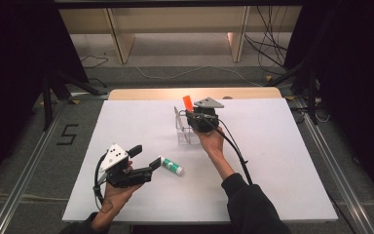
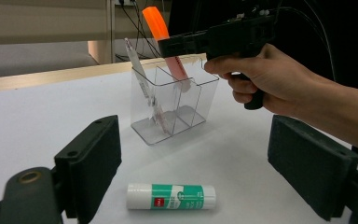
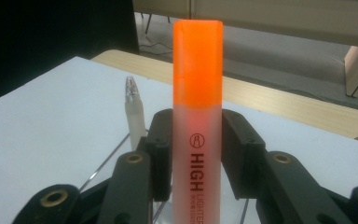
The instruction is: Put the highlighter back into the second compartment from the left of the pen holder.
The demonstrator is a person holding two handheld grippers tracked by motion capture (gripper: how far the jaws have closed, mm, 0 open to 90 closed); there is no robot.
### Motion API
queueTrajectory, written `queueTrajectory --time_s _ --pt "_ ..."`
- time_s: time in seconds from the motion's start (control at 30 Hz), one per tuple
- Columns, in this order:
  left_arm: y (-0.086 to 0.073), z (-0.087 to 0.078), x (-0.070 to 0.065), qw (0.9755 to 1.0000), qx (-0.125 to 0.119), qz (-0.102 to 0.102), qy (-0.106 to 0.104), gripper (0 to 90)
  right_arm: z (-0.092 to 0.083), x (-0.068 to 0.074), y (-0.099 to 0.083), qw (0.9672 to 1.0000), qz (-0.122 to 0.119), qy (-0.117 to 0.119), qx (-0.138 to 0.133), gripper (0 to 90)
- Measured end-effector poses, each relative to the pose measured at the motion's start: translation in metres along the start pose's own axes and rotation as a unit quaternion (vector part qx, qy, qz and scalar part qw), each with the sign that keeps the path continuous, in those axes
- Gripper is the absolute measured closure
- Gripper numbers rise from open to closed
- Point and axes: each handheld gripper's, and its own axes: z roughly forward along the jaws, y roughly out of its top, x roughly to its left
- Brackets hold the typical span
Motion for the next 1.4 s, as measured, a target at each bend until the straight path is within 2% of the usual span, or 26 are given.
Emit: queueTrajectory --time_s 0.3,0.43,0.53,0.67,0.77,0.87,0.97,1.03,1.2,1.4 --pt "0.000 0.000 0.000 1.0000 0.000 0.000 0.000 16.7 0.001 -0.003 -0.005 0.9999 0.008 0.001 0.009 65.7" --pt "0.000 0.000 0.000 1.0000 0.000 0.000 0.000 16.8 -0.002 -0.005 -0.004 0.9997 0.014 0.016 0.012 51.0" --pt "0.000 0.000 0.000 1.0000 0.000 0.000 0.000 16.8 -0.009 -0.007 0.000 0.9995 0.020 0.026 0.004 48.9" --pt "0.000 0.000 0.000 1.0000 0.000 0.000 0.001 16.7 -0.021 -0.007 0.006 0.9990 0.022 0.039 -0.004 41.6" --pt "0.000 0.000 0.000 1.0000 -0.001 0.000 0.001 16.8 -0.032 -0.004 0.009 0.9983 0.008 0.058 -0.007 37.3" --pt "0.000 0.000 0.000 1.0000 0.000 -0.001 0.003 16.8 -0.040 0.000 0.011 0.9957 -0.016 0.090 0.014 32.8" --pt "0.000 0.000 0.000 1.0000 -0.001 -0.001 0.003 16.7 -0.046 0.006 0.009 0.9925 -0.046 0.107 0.036 30.8" --pt "0.000 0.000 0.000 1.0000 0.000 -0.001 0.004 16.7 -0.050 0.008 0.007 0.9897 -0.056 0.123 0.049 30.5" --pt "0.000 0.000 0.000 1.0000 -0.003 -0.002 0.006 16.7 -0.055 0.013 0.002 0.9846 -0.067 0.143 0.074 29.3" --pt "0.000 -0.001 0.001 0.9999 -0.006 -0.004 0.009 16.4 -0.056 0.016 -0.003 0.9819 -0.074 0.152 0.086 29.1"
